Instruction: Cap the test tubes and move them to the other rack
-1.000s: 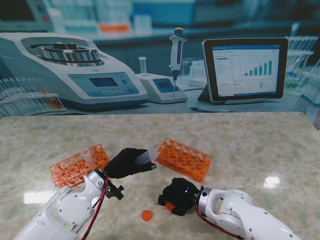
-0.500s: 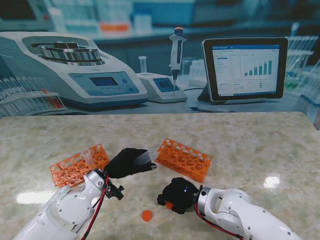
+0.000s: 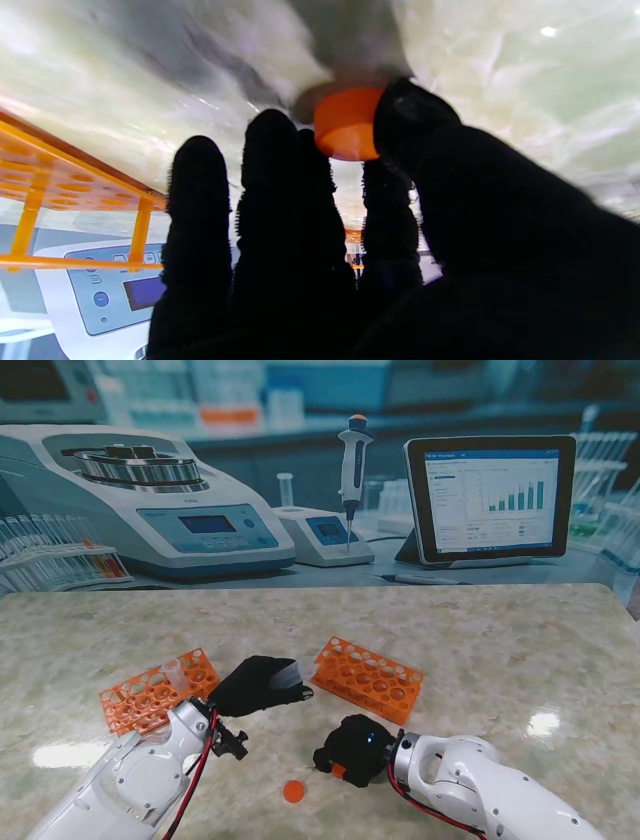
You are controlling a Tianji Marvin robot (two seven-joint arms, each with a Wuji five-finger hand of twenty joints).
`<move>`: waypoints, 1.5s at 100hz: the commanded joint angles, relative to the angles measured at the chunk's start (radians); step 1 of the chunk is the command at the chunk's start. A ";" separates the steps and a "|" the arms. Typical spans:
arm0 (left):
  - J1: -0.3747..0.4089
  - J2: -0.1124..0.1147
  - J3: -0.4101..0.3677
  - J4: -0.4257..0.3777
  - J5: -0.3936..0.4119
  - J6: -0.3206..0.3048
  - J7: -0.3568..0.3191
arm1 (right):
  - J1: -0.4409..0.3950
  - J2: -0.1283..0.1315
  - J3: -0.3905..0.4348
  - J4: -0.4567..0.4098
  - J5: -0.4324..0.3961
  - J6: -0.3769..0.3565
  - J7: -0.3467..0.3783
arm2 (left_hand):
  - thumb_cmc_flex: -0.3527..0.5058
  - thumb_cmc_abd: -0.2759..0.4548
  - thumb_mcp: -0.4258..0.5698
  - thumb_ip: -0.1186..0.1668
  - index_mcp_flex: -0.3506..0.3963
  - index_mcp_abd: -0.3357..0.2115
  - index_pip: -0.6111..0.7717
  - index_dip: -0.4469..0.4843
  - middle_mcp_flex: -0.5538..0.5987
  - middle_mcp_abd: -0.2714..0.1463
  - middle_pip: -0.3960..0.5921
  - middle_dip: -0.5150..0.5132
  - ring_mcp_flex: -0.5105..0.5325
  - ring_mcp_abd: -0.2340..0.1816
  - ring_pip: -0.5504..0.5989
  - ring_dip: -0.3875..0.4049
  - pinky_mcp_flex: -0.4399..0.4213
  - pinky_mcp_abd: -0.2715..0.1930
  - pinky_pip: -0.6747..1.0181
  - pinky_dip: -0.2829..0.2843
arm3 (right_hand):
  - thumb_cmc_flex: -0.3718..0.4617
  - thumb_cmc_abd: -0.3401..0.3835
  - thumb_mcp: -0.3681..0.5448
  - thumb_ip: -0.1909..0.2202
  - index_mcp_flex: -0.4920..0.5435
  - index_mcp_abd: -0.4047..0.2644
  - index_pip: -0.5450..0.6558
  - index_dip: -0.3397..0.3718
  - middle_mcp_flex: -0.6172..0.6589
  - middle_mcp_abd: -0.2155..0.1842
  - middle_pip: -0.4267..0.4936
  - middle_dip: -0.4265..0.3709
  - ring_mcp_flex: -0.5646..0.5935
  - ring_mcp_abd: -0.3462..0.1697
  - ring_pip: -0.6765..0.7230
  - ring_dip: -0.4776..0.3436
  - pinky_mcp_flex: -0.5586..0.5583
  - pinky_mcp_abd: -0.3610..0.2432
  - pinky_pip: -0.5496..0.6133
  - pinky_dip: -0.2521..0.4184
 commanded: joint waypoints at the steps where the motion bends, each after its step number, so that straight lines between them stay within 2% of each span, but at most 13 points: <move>1: 0.000 0.001 0.002 -0.003 -0.002 0.003 -0.004 | -0.007 0.000 -0.010 0.018 0.000 -0.004 0.016 | 0.026 0.083 0.046 0.019 0.017 0.001 0.098 0.066 0.036 -0.090 0.014 -0.006 0.035 -0.031 0.006 0.007 0.030 0.021 0.082 -0.028 | 0.103 0.026 0.109 0.017 0.068 -0.048 0.026 -0.028 0.069 -0.048 0.035 0.011 0.037 -0.001 0.022 0.004 0.017 -0.015 0.019 -0.009; 45: 0.001 0.001 0.001 -0.006 -0.002 0.005 -0.004 | 0.001 -0.002 -0.021 0.025 0.022 -0.008 0.030 | 0.026 0.083 0.046 0.019 0.017 0.002 0.098 0.066 0.036 -0.091 0.014 -0.006 0.035 -0.031 0.006 0.007 0.030 0.021 0.082 -0.028 | 0.148 0.070 0.162 0.033 0.135 -0.068 0.039 -0.031 0.118 -0.066 0.059 0.008 0.068 0.000 0.044 -0.009 0.036 -0.011 0.033 -0.003; 58: 0.002 0.001 0.000 -0.007 -0.001 0.004 -0.004 | 0.003 -0.003 -0.023 0.026 0.026 -0.010 0.030 | 0.027 0.083 0.046 0.019 0.017 0.003 0.098 0.066 0.035 -0.089 0.014 -0.006 0.035 -0.031 0.006 0.007 0.030 0.021 0.082 -0.028 | 0.157 0.073 0.170 0.037 0.152 -0.072 0.031 -0.022 0.128 -0.062 0.066 0.007 0.079 -0.003 0.052 -0.011 0.043 -0.012 0.039 -0.001; 62: 0.003 0.001 0.000 -0.007 -0.001 0.004 -0.003 | 0.004 -0.003 -0.024 0.027 0.027 -0.010 0.029 | 0.026 0.083 0.046 0.018 0.017 0.003 0.098 0.066 0.035 -0.090 0.014 -0.006 0.035 -0.031 0.006 0.007 0.030 0.021 0.082 -0.028 | 0.162 0.074 0.174 0.039 0.159 -0.073 0.028 -0.018 0.133 -0.076 0.070 0.008 0.081 -0.003 0.054 -0.012 0.045 -0.011 0.040 0.000; 73: 0.003 0.001 0.000 -0.008 -0.001 0.004 -0.003 | 0.005 -0.003 -0.027 0.030 0.029 -0.009 0.027 | 0.027 0.083 0.046 0.019 0.016 0.002 0.098 0.066 0.035 -0.089 0.014 -0.006 0.035 -0.031 0.006 0.007 0.030 0.021 0.082 -0.028 | 0.170 0.074 0.182 0.043 0.173 -0.071 0.020 -0.007 0.138 -0.063 0.076 0.008 0.087 -0.005 0.061 -0.013 0.048 -0.008 0.044 0.002; 75: 0.003 0.001 0.000 -0.008 -0.001 0.004 -0.003 | 0.006 -0.003 -0.027 0.030 0.029 -0.009 0.027 | 0.026 0.084 0.046 0.018 0.016 0.002 0.098 0.066 0.035 -0.089 0.014 -0.006 0.035 -0.031 0.006 0.007 0.030 0.021 0.082 -0.028 | 0.172 0.075 0.183 0.043 0.176 -0.073 0.019 -0.004 0.142 -0.079 0.078 0.008 0.088 -0.005 0.062 -0.014 0.048 -0.009 0.045 0.002; 92: 0.004 0.001 0.000 -0.008 0.000 0.004 -0.003 | 0.009 -0.004 -0.031 0.035 0.033 -0.011 0.023 | 0.027 0.083 0.046 0.018 0.016 0.001 0.098 0.066 0.036 -0.092 0.014 -0.006 0.035 -0.031 0.006 0.007 0.030 0.021 0.082 -0.028 | 0.182 0.075 0.196 0.049 0.197 -0.074 0.008 0.017 0.150 -0.069 0.087 0.007 0.097 -0.010 0.072 -0.015 0.055 -0.012 0.049 0.005; 106: 0.004 0.001 0.000 -0.007 0.000 0.003 -0.003 | 0.011 -0.005 -0.032 0.039 0.033 -0.015 0.014 | 0.026 0.084 0.046 0.018 0.016 0.002 0.098 0.066 0.036 -0.091 0.015 -0.006 0.035 -0.031 0.006 0.007 0.030 0.021 0.082 -0.028 | 0.185 0.073 0.207 0.053 0.212 -0.076 0.000 0.037 0.163 -0.091 0.095 0.006 0.105 -0.011 0.079 -0.016 0.061 -0.011 0.053 0.007; 111: 0.004 0.001 0.000 -0.007 0.000 0.003 -0.003 | 0.011 -0.005 -0.032 0.040 0.035 -0.017 0.012 | 0.026 0.084 0.046 0.018 0.016 0.001 0.098 0.066 0.036 -0.089 0.015 -0.006 0.035 -0.031 0.006 0.007 0.030 0.021 0.082 -0.028 | 0.185 0.072 0.211 0.052 0.217 -0.078 -0.002 0.043 0.166 -0.081 0.097 0.006 0.109 -0.012 0.082 -0.016 0.063 -0.010 0.054 0.008; 113: 0.004 0.001 0.000 -0.007 0.000 0.003 -0.003 | 0.011 -0.005 -0.032 0.040 0.035 -0.017 0.011 | 0.027 0.083 0.046 0.018 0.016 0.001 0.098 0.066 0.035 -0.090 0.014 -0.006 0.035 -0.031 0.006 0.007 0.030 0.021 0.082 -0.028 | 0.185 0.072 0.213 0.053 0.219 -0.080 -0.003 0.046 0.167 -0.092 0.098 0.005 0.110 -0.013 0.082 -0.016 0.064 -0.011 0.054 0.006; 138: 0.004 0.000 -0.001 -0.006 0.000 0.002 -0.001 | 0.010 -0.006 -0.026 0.043 0.033 -0.027 -0.002 | 0.026 0.083 0.045 0.018 0.016 0.001 0.098 0.066 0.036 -0.090 0.015 -0.006 0.035 -0.031 0.006 0.007 0.030 0.021 0.082 -0.028 | 0.186 0.056 0.233 0.051 0.237 -0.086 -0.015 0.084 0.179 -0.083 0.106 0.001 0.119 -0.017 0.090 -0.020 0.069 -0.006 0.061 -0.029; 140: 0.004 0.000 -0.001 -0.006 0.001 0.002 -0.001 | 0.010 -0.006 -0.025 0.043 0.033 -0.028 -0.003 | 0.026 0.084 0.046 0.018 0.016 0.001 0.098 0.066 0.036 -0.090 0.015 -0.006 0.035 -0.031 0.006 0.007 0.030 0.021 0.082 -0.028 | 0.185 0.057 0.235 0.052 0.237 -0.086 -0.016 0.087 0.180 -0.096 0.107 0.001 0.121 -0.018 0.091 -0.021 0.069 -0.005 0.062 -0.033; 150: 0.004 0.000 -0.001 -0.005 0.000 0.002 -0.002 | 0.010 -0.007 -0.022 0.042 0.033 -0.033 -0.006 | 0.026 0.083 0.045 0.018 0.016 0.001 0.098 0.066 0.036 -0.090 0.015 -0.006 0.035 -0.031 0.006 0.007 0.030 0.021 0.082 -0.028 | 0.186 0.050 0.242 0.050 0.243 -0.089 -0.019 0.099 0.184 -0.088 0.110 0.000 0.124 -0.019 0.093 -0.022 0.070 -0.002 0.069 -0.051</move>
